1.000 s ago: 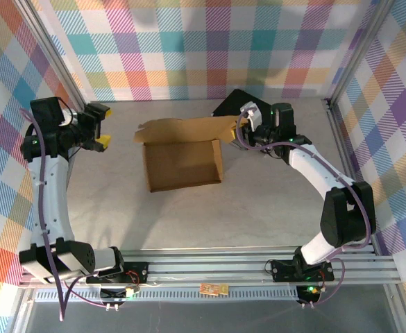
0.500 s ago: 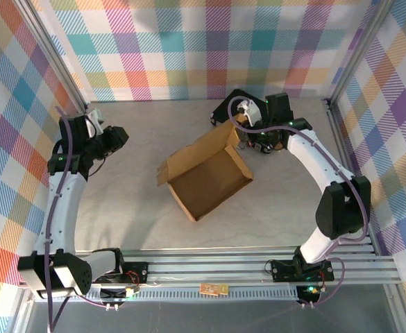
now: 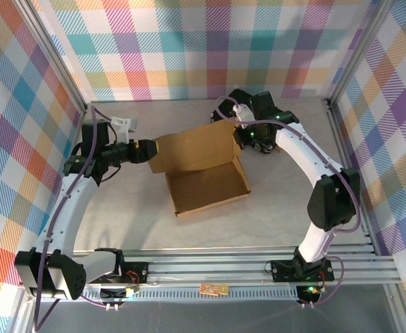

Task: Fold the paper box

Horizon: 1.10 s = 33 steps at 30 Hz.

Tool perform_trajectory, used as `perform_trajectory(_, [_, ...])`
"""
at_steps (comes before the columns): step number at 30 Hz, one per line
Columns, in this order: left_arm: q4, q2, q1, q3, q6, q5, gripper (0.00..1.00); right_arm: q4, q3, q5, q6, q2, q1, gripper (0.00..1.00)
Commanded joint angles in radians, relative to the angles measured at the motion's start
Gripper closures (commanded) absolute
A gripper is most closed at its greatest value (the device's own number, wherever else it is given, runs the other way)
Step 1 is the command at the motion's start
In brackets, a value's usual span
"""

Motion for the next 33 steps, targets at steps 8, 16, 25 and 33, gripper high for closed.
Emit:
perform_trajectory(8, [-0.202, 0.003, -0.02, 0.081, 0.299, -0.216, 0.24, -0.009, 0.027, -0.019, -0.068, 0.033, 0.006, 1.0])
perform_trajectory(16, [-0.175, 0.203, -0.046, 0.121, 0.364, -0.175, 0.24, -0.007, 0.045, -0.055, -0.078, 0.051, 0.002, 1.0])
perform_trajectory(25, [-0.167, 0.352, -0.063, 0.205, 0.389, -0.207, 0.3, -0.01, 0.065, -0.06, -0.076, 0.073, 0.002, 1.0])
perform_trajectory(33, [-0.242, 0.366, -0.096, 0.241, 0.297, -0.227, 0.51, -0.012, 0.092, -0.04, -0.039, 0.097, -0.001, 1.0])
